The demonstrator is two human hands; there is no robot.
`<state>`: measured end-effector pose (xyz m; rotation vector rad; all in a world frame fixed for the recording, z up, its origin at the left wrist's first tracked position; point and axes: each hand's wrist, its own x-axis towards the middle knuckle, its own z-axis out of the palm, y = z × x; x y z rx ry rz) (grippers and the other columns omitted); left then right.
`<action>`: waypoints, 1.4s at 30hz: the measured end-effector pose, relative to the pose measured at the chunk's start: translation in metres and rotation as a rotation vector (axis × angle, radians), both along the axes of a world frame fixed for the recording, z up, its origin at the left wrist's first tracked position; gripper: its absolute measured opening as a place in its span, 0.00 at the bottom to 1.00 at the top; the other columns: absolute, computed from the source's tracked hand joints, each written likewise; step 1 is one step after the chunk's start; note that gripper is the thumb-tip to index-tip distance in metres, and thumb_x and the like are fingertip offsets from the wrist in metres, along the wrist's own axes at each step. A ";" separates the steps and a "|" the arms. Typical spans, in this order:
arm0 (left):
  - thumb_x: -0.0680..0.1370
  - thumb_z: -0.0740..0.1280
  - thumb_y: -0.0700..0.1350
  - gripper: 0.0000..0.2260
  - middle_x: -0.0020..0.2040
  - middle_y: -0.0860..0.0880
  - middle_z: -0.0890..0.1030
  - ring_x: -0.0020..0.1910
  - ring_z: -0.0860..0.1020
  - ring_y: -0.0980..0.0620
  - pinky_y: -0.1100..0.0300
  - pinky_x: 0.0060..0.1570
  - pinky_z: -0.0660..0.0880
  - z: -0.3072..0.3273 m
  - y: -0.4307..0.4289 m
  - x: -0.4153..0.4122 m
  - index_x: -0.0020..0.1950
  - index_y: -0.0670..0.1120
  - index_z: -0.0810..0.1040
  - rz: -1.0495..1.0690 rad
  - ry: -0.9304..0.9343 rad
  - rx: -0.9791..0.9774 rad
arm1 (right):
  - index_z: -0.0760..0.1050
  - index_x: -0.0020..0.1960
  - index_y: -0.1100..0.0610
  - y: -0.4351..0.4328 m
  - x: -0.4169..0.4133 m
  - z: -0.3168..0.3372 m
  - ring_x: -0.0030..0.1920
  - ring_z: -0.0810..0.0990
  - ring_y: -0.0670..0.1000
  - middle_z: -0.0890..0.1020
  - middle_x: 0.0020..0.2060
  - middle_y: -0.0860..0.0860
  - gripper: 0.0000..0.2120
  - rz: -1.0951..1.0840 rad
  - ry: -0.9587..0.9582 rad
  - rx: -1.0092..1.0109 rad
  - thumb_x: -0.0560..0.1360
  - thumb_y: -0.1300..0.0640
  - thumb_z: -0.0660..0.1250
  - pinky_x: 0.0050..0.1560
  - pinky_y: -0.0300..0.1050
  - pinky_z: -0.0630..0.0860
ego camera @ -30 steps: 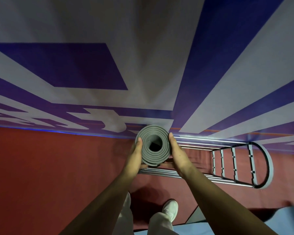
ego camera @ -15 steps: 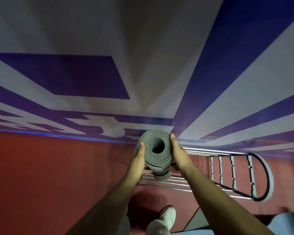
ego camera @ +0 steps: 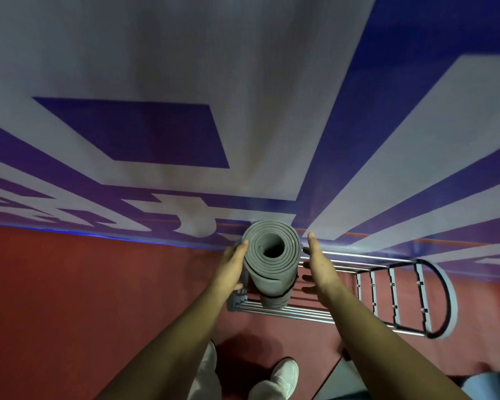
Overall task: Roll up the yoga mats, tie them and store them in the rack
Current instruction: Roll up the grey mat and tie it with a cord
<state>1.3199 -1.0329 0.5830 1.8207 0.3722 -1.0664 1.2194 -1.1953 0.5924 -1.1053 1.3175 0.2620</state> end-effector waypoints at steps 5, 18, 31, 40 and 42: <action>0.79 0.60 0.62 0.17 0.59 0.47 0.78 0.55 0.77 0.48 0.51 0.52 0.76 0.025 0.010 0.000 0.56 0.50 0.74 -0.045 -0.052 0.021 | 0.75 0.65 0.63 0.001 -0.012 0.016 0.62 0.77 0.65 0.77 0.63 0.64 0.43 0.002 0.017 -0.049 0.75 0.26 0.53 0.65 0.65 0.71; 0.79 0.59 0.64 0.15 0.49 0.45 0.81 0.49 0.80 0.45 0.47 0.54 0.78 0.113 0.063 0.015 0.50 0.52 0.73 -0.360 -0.149 0.029 | 0.74 0.56 0.61 0.067 -0.027 0.118 0.47 0.76 0.55 0.79 0.51 0.58 0.23 0.018 -0.054 -0.307 0.80 0.41 0.60 0.55 0.54 0.75; 0.81 0.63 0.55 0.12 0.45 0.46 0.81 0.42 0.78 0.49 0.57 0.41 0.76 0.159 0.234 0.095 0.52 0.46 0.75 -0.826 -0.357 -0.153 | 0.77 0.44 0.59 0.315 -0.003 0.166 0.36 0.76 0.51 0.78 0.34 0.52 0.18 -0.205 -0.079 -0.592 0.79 0.44 0.63 0.37 0.43 0.70; 0.80 0.64 0.54 0.11 0.44 0.48 0.82 0.38 0.77 0.51 0.56 0.42 0.76 0.147 0.315 0.047 0.49 0.47 0.75 -0.999 -0.295 -0.156 | 0.69 0.35 0.54 0.442 -0.052 0.164 0.28 0.69 0.46 0.72 0.27 0.46 0.19 -0.350 -0.009 -0.555 0.80 0.45 0.63 0.32 0.39 0.65; 0.80 0.64 0.54 0.10 0.44 0.48 0.83 0.39 0.78 0.51 0.56 0.42 0.77 0.143 0.332 0.027 0.48 0.48 0.75 -1.049 -0.290 -0.160 | 0.67 0.35 0.55 0.462 -0.069 0.155 0.30 0.69 0.49 0.71 0.28 0.48 0.21 -0.363 0.035 -0.569 0.79 0.42 0.63 0.35 0.42 0.66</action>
